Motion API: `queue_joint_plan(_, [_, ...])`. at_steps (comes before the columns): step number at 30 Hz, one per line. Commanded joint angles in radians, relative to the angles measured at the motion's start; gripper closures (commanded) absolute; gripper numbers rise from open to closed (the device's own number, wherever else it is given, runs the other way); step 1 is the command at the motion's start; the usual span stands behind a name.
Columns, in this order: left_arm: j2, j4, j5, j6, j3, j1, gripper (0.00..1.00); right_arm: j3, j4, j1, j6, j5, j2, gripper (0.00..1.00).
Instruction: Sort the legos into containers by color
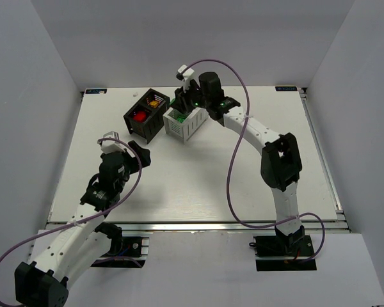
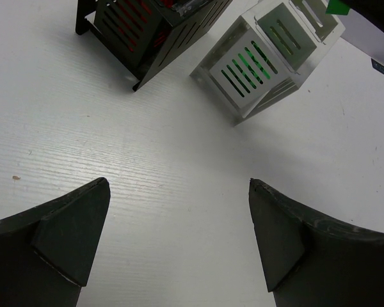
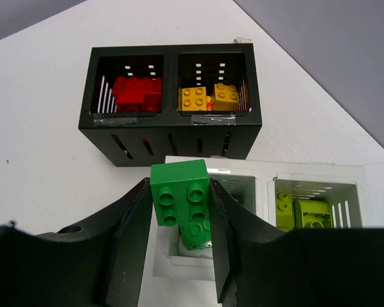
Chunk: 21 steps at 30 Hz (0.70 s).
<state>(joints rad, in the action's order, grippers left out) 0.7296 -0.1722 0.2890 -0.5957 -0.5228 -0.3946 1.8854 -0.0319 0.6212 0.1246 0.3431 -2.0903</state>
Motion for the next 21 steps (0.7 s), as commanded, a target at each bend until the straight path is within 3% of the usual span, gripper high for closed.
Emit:
queue_joint_plan(1, [-0.009, 0.007, 0.009, -0.007, 0.012, 0.005, 0.02, 0.05, 0.061, -0.003, -0.033, -0.041, -0.013, 0.88])
queue_joint_plan(21, [-0.028, -0.024, 0.036, -0.006, 0.009, 0.005, 0.02, -0.017, 0.046, -0.011, 0.102, -0.081, -0.073, 0.53])
